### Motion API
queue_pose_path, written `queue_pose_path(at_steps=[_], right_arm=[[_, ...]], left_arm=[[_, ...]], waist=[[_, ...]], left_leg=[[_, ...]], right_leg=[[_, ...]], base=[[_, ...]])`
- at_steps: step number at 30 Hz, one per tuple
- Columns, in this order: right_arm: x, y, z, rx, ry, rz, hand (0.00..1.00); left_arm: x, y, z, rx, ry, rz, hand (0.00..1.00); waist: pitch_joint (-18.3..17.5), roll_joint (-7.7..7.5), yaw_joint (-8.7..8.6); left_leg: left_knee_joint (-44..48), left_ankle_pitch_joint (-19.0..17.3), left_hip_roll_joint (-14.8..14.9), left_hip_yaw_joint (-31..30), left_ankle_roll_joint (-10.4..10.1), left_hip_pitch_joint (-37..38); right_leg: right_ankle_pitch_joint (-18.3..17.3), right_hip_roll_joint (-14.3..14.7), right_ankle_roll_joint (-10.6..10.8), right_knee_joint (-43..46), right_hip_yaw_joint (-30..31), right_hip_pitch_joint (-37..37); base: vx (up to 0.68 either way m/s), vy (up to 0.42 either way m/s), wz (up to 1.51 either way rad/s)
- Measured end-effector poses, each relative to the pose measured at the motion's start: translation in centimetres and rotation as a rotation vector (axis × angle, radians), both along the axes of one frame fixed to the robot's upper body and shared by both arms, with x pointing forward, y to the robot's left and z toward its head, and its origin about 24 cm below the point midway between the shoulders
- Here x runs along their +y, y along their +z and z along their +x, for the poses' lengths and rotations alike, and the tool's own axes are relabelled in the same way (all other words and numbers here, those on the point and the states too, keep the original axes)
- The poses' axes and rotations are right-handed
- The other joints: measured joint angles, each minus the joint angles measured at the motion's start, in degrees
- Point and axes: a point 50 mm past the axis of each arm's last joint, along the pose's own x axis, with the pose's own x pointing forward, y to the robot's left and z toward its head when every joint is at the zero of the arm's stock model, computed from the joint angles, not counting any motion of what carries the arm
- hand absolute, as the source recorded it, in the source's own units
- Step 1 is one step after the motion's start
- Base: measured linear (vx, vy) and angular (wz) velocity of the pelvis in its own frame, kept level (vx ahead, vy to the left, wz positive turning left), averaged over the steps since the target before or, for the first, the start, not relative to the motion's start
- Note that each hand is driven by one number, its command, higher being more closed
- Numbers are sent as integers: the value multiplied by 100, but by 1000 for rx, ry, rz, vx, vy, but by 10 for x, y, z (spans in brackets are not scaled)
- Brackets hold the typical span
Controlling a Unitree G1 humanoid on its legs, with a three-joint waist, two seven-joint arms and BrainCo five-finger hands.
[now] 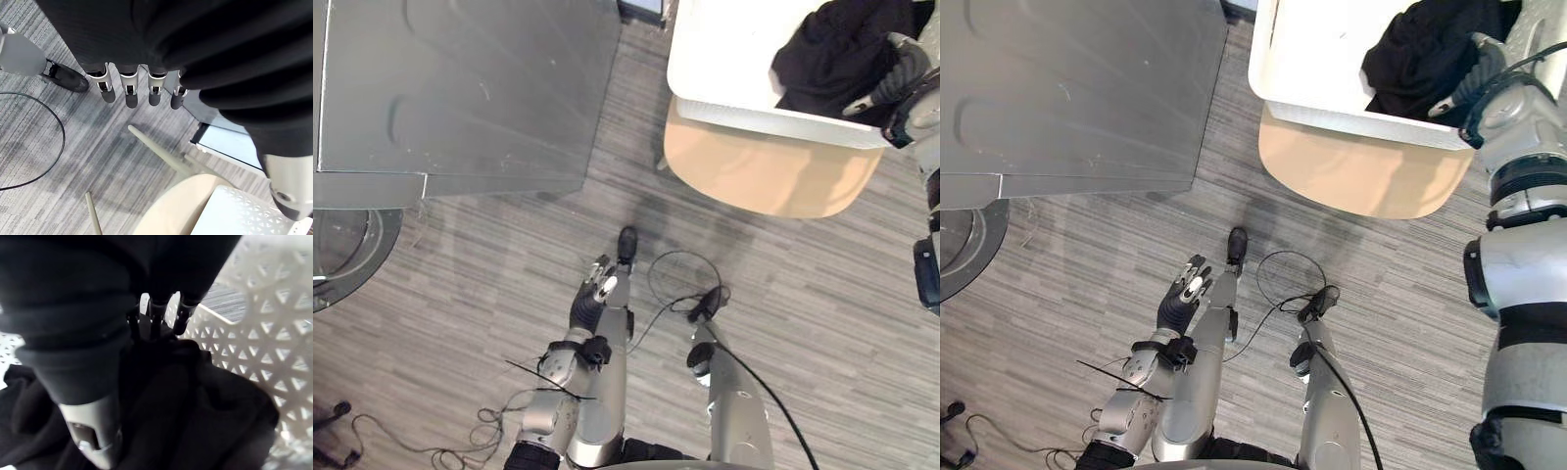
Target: Pick up the laundry basket with both hands and put the clothes into the washing machine.
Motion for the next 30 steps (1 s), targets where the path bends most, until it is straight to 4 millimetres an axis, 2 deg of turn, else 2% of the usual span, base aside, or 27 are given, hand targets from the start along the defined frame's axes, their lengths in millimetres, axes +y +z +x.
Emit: queue_pose_path(at_steps=[5,8,9,11,14,19,24,27,28,30], right_arm=[[-11,28,-14,-116,17,66,0],[-17,49,-24,-201,39,94,0],[-19,56,-29,-235,54,106,100],[-18,69,-35,-286,92,123,100],[-13,78,-38,-337,135,146,100],[-7,73,-34,-362,174,199,100],[7,47,-17,-334,212,249,100],[12,37,-11,-338,217,286,100],[15,30,-7,-323,221,302,100],[18,16,-1,-285,224,329,100]], left_arm=[[-8,9,3,-30,-4,-84,0],[-17,13,2,-38,-32,-116,0],[-20,15,3,-46,-34,-133,0],[-23,18,4,-52,-34,-158,0],[-24,21,7,-63,-29,-175,0],[-20,13,7,-35,0,-175,0],[-15,10,8,-23,39,-193,0],[-15,10,9,-22,42,-200,0],[-14,10,9,-21,46,-198,0],[-9,9,9,-20,61,-195,0]], waist=[[4,32,39],[2,34,120],[2,34,156],[1,33,152],[-3,35,148],[-87,18,169],[-479,2,165],[-508,4,155],[-508,3,159],[-507,3,157]], left_leg=[[-1,44,-7,-24,2,-324],[-106,116,1,-60,-97,-469],[-115,135,2,-65,-100,-555],[-116,152,-5,-61,-124,-722],[-117,131,24,-44,-152,-869],[-117,140,83,-8,-146,-898],[-115,223,95,23,-90,-894],[-114,234,123,24,-84,-781],[-114,234,162,21,-84,-711],[-114,235,197,8,-85,-571]], right_leg=[[5,4,-7,-35,18,-318],[1,6,-1,-86,39,-525],[-15,13,19,-130,42,-600],[-111,16,128,-204,41,-734],[-117,55,137,-267,55,-867],[-95,111,108,-276,45,-887],[-89,126,100,-291,43,-884],[-58,153,58,-275,24,-761],[49,188,-41,-254,7,-696],[98,214,-107,-186,-7,-567]], base=[[35,51,-6],[25,43,-14],[16,31,-14],[9,31,-14],[4,26,-13],[9,9,-1],[51,-4,0],[55,-7,4],[50,-5,9],[65,8,12]])
